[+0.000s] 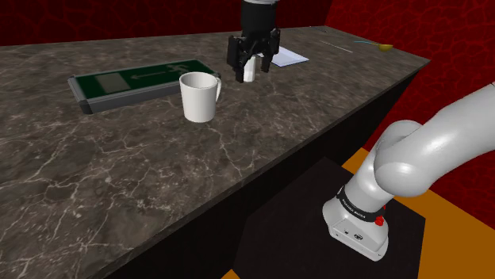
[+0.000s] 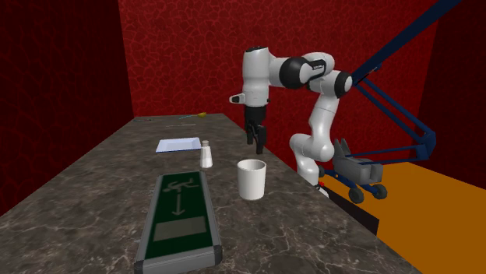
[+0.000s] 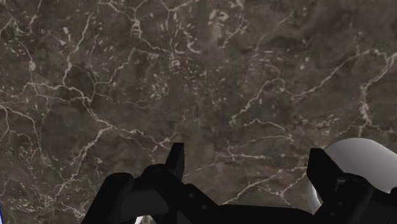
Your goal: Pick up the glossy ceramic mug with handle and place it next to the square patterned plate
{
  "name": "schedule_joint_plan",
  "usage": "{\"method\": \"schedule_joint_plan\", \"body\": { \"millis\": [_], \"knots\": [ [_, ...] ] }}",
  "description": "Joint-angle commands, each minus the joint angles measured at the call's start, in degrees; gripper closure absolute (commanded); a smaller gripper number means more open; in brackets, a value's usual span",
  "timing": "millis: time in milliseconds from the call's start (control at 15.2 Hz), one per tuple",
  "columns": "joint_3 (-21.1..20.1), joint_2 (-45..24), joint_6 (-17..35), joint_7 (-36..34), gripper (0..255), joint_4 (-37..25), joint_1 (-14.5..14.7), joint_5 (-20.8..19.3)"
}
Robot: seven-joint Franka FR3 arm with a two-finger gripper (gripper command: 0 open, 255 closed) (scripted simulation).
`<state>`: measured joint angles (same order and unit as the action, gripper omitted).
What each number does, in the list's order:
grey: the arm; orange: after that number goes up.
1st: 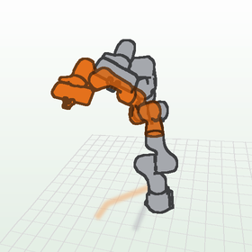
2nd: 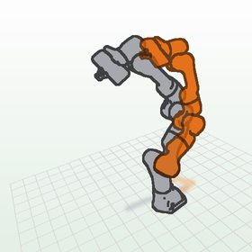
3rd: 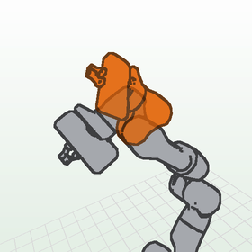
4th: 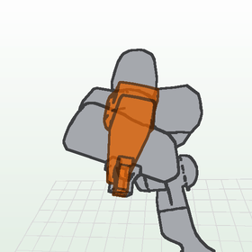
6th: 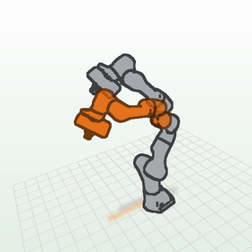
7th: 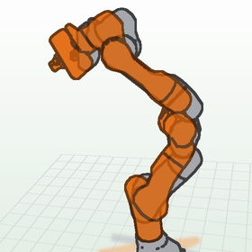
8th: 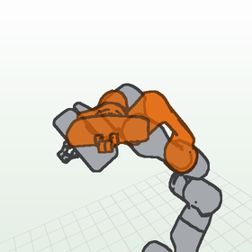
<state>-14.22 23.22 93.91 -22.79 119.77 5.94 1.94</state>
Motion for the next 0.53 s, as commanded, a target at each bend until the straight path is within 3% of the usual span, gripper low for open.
{"method": "schedule_joint_plan", "body": {
  "millis": [0, 462],
  "knots": [
    [-1.61, -3.63, 0.10, -1.68, 0, -3.47, 0.48, 0.15],
    [-7.16, -16.82, -0.42, -8.26, 0, -16.71, 2.76, -1.33]
  ]
}}
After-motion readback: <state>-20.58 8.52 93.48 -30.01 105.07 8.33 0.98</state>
